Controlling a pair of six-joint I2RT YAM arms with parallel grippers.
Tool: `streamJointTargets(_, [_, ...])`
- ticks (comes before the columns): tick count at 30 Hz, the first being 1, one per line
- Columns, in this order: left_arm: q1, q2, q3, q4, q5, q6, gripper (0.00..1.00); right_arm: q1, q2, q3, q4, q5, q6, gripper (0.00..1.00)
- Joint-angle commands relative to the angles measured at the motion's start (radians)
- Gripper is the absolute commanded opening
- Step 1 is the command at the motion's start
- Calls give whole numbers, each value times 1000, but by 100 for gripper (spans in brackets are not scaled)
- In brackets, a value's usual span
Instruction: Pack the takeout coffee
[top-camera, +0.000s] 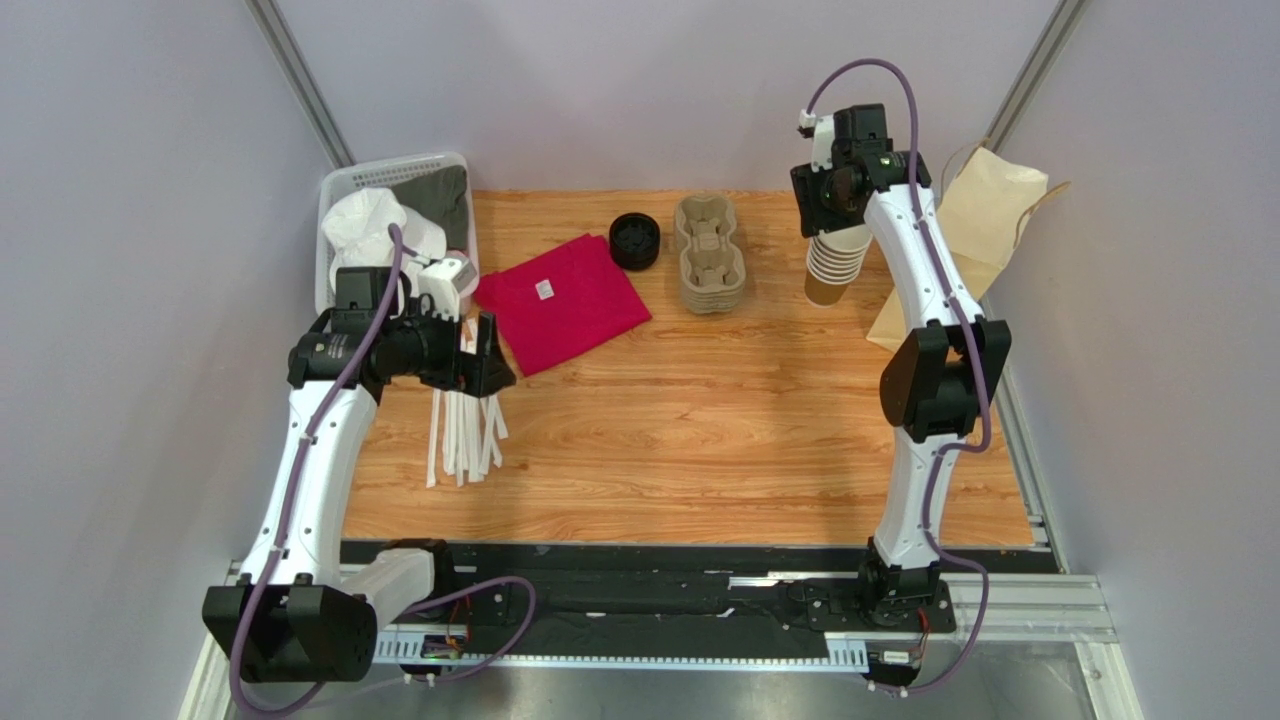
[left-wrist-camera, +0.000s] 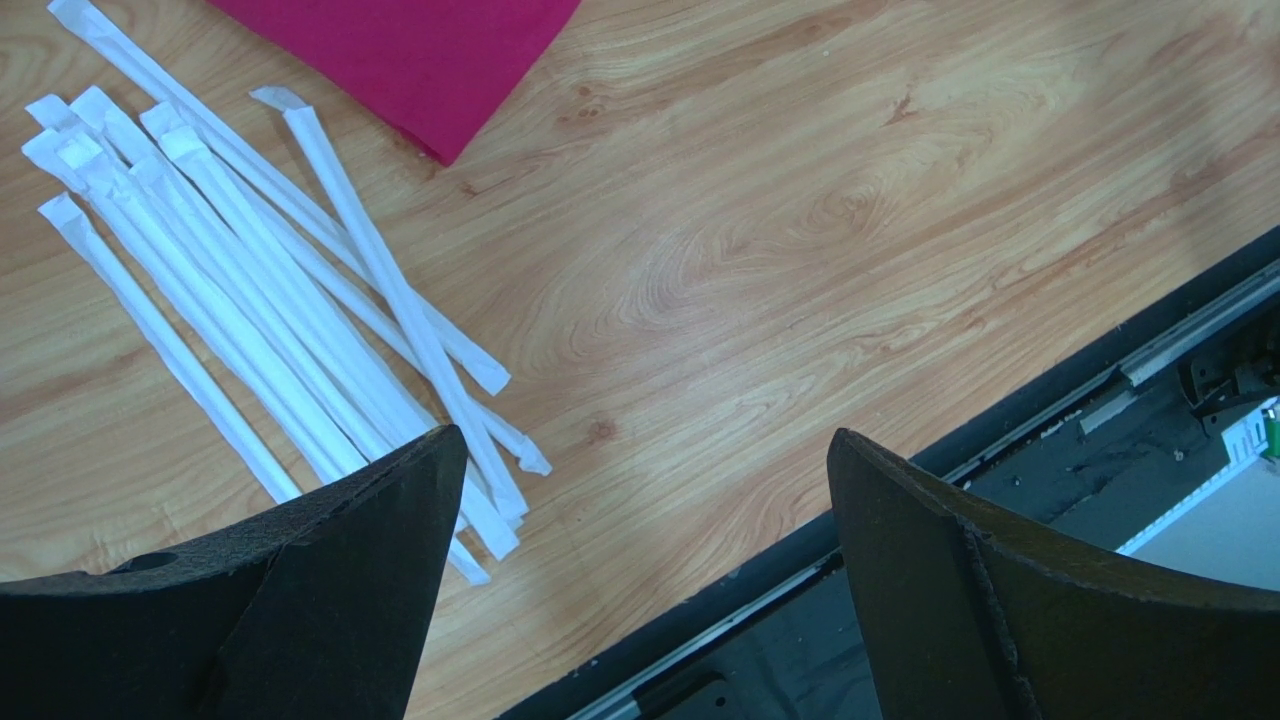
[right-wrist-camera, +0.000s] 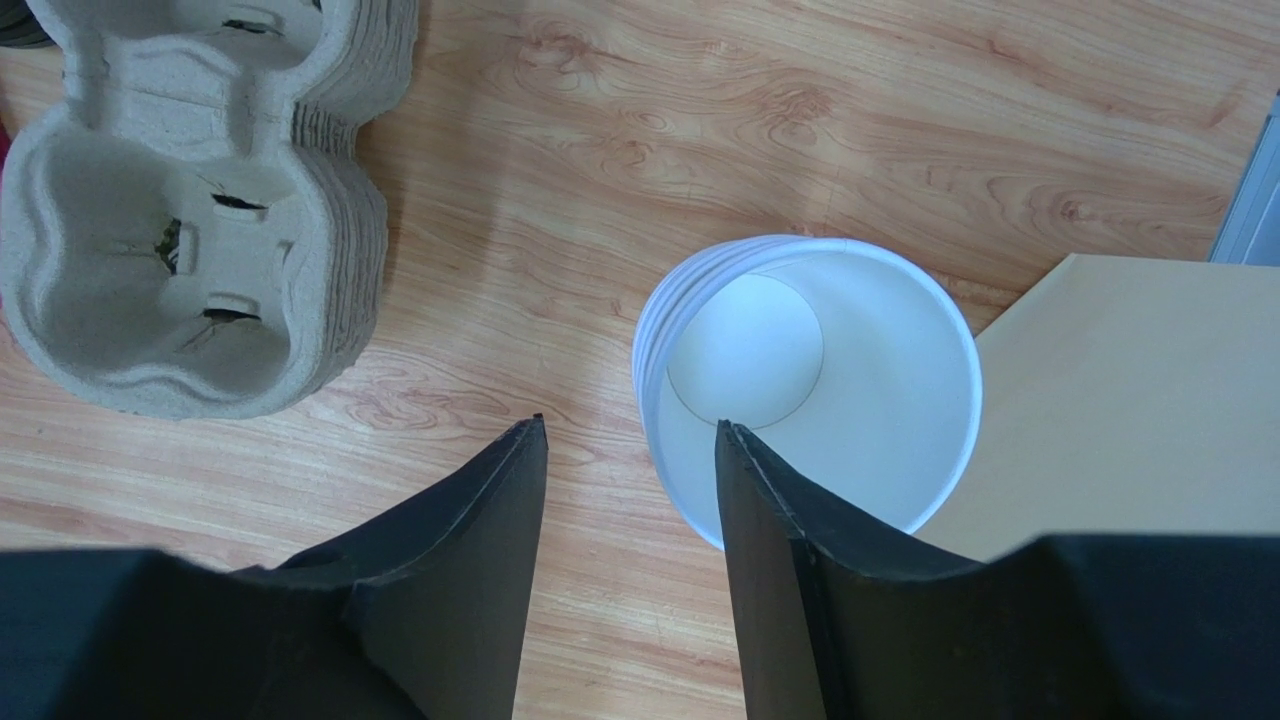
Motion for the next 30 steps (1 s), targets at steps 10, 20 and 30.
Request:
streamJointTargets(10, [4,23,23,38,25,1,99,7,51,52,15,61,-22,36])
streamJointTargets(20, [3,34,20,47,25,0,99,5,34,53,15,78,-33,16])
streamJointTargets(30, [3,25,13,50,20,3,99,8,-12,70,16,101,-48,0])
